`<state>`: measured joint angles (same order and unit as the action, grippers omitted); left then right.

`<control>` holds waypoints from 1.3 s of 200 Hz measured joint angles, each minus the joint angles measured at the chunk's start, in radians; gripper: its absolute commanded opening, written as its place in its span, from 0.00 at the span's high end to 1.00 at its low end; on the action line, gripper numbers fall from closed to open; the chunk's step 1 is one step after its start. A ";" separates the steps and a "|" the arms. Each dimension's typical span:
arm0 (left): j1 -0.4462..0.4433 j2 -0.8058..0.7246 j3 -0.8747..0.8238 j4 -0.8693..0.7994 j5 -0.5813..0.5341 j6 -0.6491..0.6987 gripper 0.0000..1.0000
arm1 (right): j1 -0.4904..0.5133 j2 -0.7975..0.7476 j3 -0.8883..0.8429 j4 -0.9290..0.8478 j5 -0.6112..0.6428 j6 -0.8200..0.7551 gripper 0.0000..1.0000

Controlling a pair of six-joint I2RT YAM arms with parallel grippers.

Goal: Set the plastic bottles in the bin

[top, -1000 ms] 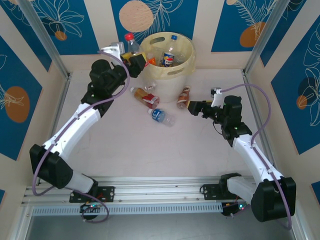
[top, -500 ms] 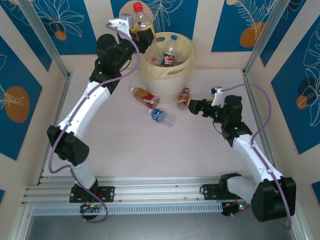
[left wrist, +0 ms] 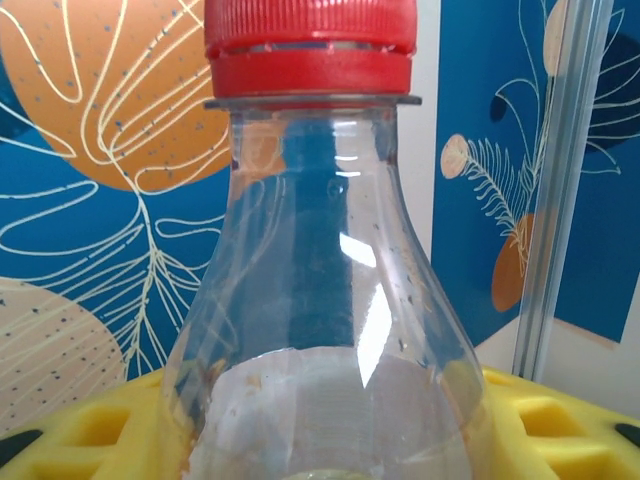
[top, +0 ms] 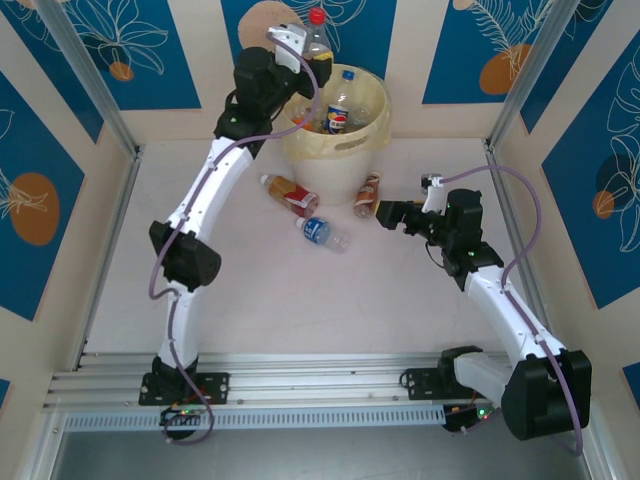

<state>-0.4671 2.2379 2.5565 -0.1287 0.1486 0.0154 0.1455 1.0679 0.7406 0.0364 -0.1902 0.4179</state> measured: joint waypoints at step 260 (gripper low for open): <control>-0.010 0.037 0.133 -0.560 0.019 -0.400 0.00 | -0.002 0.146 0.073 -0.053 0.023 -0.010 0.01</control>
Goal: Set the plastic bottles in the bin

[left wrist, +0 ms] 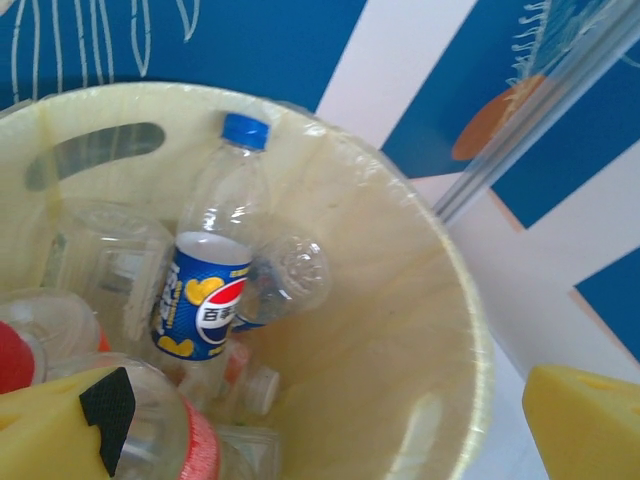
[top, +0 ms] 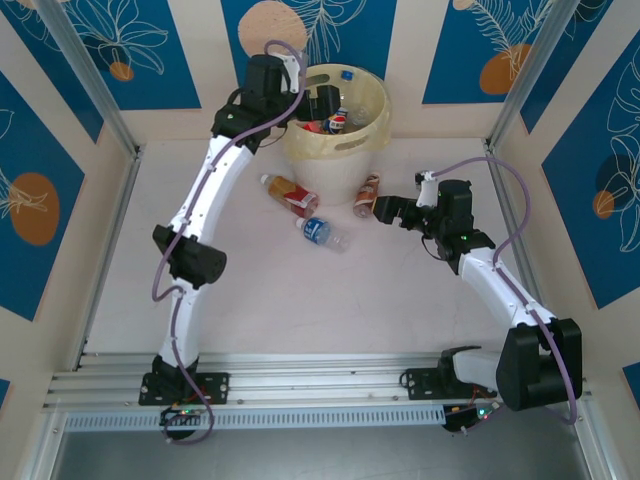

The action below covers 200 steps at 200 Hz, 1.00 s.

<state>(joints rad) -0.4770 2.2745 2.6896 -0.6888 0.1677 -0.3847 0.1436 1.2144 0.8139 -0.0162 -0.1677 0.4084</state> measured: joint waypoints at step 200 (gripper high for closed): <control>0.049 -0.061 0.167 -0.009 0.148 0.048 0.00 | 0.000 0.120 0.050 -0.011 0.127 0.086 0.01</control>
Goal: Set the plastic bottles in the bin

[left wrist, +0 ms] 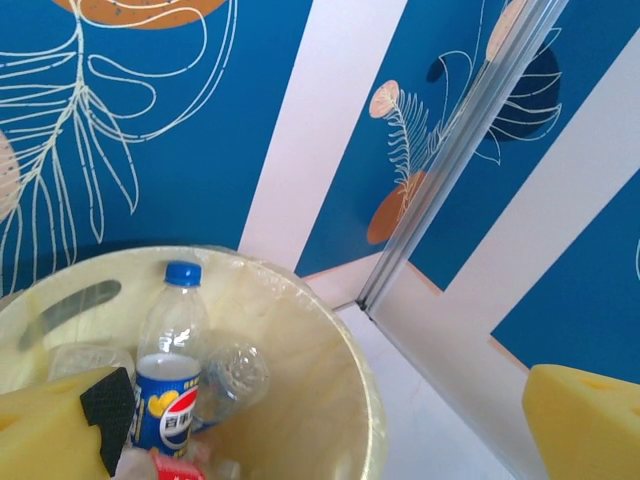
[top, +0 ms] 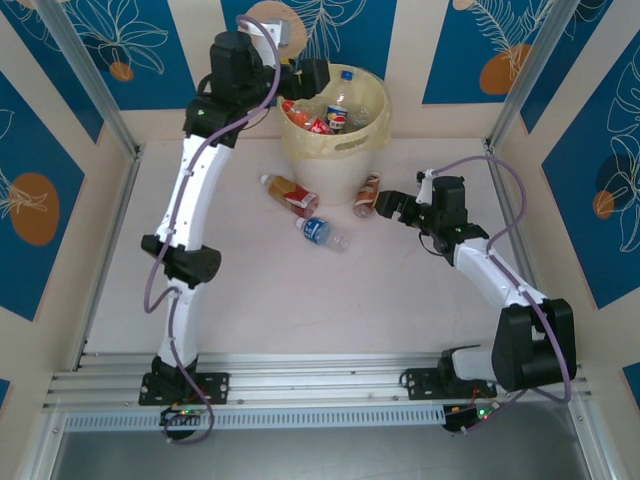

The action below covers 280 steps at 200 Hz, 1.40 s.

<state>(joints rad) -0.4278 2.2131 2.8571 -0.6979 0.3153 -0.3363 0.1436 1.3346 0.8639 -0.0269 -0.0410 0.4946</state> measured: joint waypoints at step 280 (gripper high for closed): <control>0.022 -0.728 -1.517 0.554 -0.269 -0.165 0.00 | 0.210 0.679 0.483 -0.204 0.392 0.250 0.16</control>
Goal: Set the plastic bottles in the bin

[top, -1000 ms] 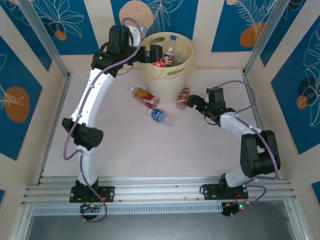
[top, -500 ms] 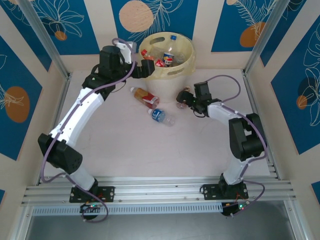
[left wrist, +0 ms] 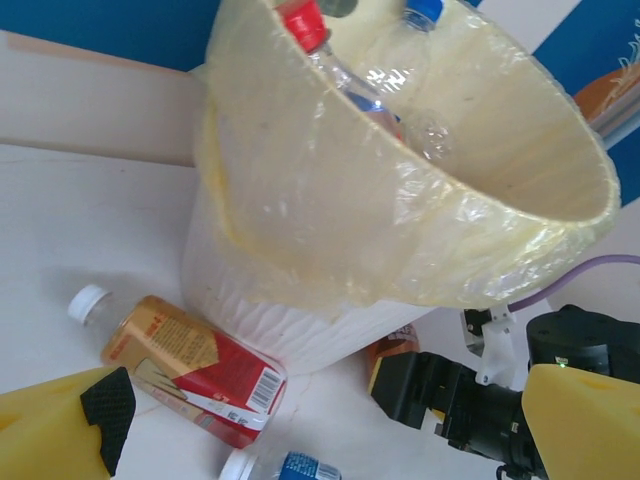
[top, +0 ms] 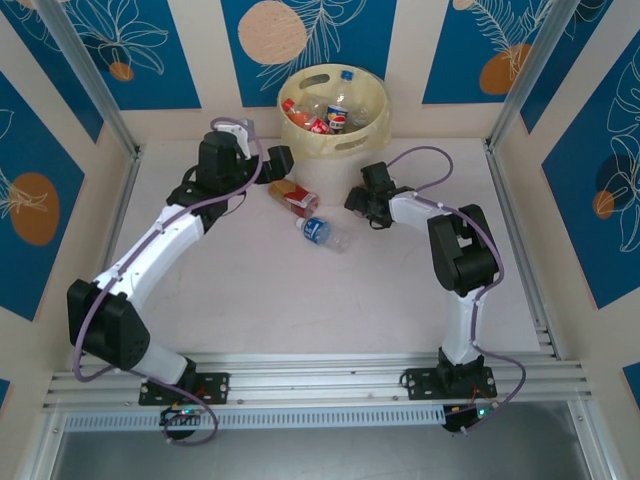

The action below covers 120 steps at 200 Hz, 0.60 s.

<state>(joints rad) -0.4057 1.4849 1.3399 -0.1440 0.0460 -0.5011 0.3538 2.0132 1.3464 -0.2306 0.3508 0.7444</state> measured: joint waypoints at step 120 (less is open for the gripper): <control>0.062 -0.024 -0.148 0.034 -0.067 -0.119 0.00 | -0.035 -0.108 -0.182 0.118 -0.008 -0.042 0.56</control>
<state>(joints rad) -0.3435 1.4612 1.1915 -0.1101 -0.0212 -0.6201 0.3191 1.9049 1.1648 -0.1123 0.3424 0.7021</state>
